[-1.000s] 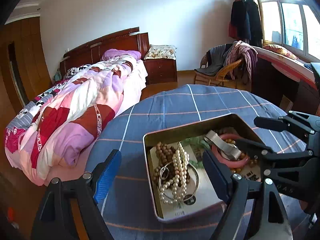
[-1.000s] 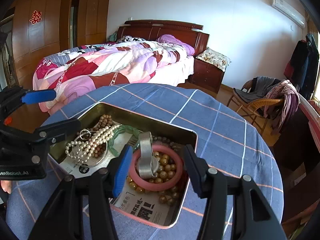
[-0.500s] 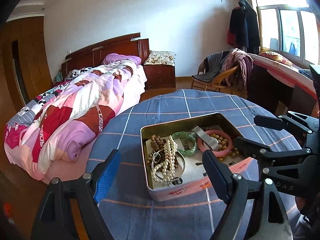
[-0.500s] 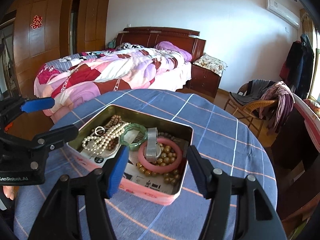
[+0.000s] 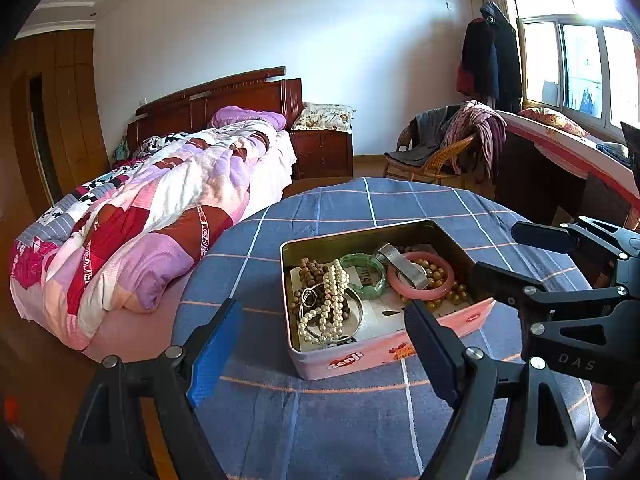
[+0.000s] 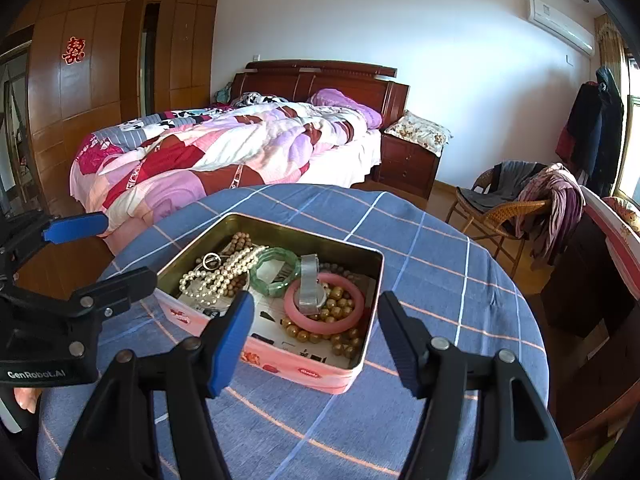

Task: Organize jewelry

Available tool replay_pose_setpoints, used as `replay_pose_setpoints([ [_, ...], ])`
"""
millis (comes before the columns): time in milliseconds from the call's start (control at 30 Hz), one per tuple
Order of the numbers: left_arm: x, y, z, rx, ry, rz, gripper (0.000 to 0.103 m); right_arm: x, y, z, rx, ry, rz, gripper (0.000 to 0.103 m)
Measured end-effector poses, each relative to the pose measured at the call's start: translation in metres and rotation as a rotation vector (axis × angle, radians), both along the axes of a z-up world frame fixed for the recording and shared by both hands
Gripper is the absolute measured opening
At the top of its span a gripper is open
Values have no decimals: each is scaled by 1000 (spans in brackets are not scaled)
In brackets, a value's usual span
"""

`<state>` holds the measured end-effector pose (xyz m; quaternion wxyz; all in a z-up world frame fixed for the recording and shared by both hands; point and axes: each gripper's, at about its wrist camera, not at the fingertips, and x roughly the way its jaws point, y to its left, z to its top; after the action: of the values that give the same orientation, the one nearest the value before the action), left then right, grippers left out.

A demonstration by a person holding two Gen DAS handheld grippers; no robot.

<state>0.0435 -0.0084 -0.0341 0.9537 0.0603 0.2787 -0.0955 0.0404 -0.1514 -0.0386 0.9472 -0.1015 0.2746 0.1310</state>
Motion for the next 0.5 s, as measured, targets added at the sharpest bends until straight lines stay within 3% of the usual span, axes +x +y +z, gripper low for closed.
replay_pose_setpoints([
  [500, -4, -2, 0, 11, -10, 9, 83, -5, 1, -1, 8, 3, 4, 69],
])
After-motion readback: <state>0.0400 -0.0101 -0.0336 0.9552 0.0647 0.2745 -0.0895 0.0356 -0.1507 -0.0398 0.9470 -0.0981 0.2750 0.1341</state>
